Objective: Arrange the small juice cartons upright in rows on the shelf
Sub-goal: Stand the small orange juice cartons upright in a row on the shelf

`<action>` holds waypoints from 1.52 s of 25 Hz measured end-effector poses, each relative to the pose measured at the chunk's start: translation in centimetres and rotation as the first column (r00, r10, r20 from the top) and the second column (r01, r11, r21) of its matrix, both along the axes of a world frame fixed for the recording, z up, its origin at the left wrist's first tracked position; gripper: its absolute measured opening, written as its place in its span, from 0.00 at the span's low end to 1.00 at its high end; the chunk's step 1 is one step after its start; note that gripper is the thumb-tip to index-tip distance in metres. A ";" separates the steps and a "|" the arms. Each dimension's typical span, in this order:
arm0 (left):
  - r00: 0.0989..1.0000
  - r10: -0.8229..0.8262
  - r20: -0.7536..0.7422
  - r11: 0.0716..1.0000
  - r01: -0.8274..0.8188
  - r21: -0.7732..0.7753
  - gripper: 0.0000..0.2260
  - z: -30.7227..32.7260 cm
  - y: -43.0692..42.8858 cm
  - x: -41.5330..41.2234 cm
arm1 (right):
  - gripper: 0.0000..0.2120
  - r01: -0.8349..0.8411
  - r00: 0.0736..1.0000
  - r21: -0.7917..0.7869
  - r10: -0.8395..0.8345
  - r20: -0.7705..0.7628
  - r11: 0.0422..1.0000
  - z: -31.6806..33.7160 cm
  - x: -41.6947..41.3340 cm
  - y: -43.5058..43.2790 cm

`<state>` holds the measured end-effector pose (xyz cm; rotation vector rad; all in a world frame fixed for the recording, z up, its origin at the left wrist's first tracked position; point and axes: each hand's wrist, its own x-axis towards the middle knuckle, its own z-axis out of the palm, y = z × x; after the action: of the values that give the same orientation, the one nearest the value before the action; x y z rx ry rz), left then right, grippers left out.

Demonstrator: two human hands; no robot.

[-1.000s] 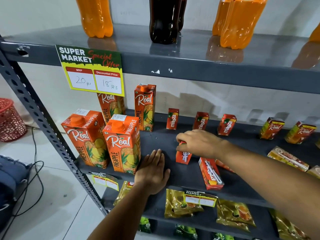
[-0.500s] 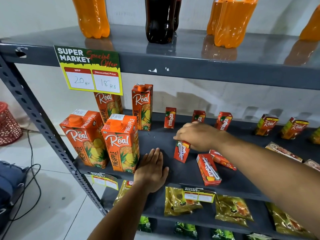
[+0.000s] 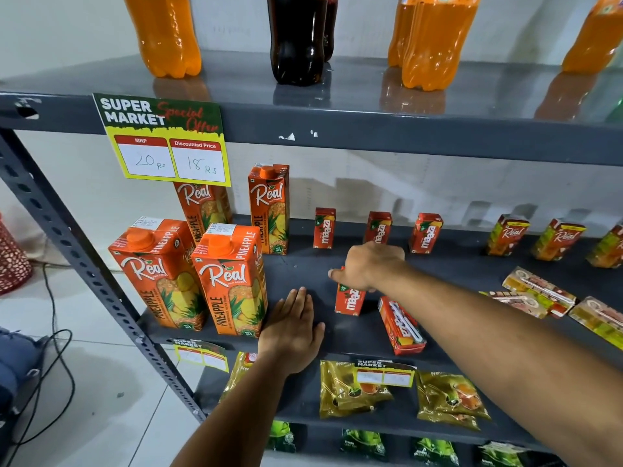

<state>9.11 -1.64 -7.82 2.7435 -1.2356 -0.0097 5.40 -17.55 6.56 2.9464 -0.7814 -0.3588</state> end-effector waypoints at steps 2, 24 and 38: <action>1.000 0.002 -0.002 1.000 -0.002 0.002 0.30 0.1 0.0 0.0 | 0.32 0.017 1.000 0.017 -0.017 -0.009 1.000 -0.3 -0.1 0.2; 1.000 0.010 0.008 1.000 -0.010 0.024 0.37 -0.5 -0.2 0.1 | 0.23 0.219 0.812 0.369 -0.378 0.444 0.903 -8.6 -14.8 -2.9; 1.000 0.006 0.012 1.000 -0.007 0.030 0.32 0.0 0.0 -0.2 | 0.26 -0.199 0.978 0.283 0.171 0.120 0.938 0.5 -9.8 -8.4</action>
<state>8.91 -1.66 -7.78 2.7769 -1.2395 -0.0112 -4.36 -25.98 7.03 3.3027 -0.4875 -0.3528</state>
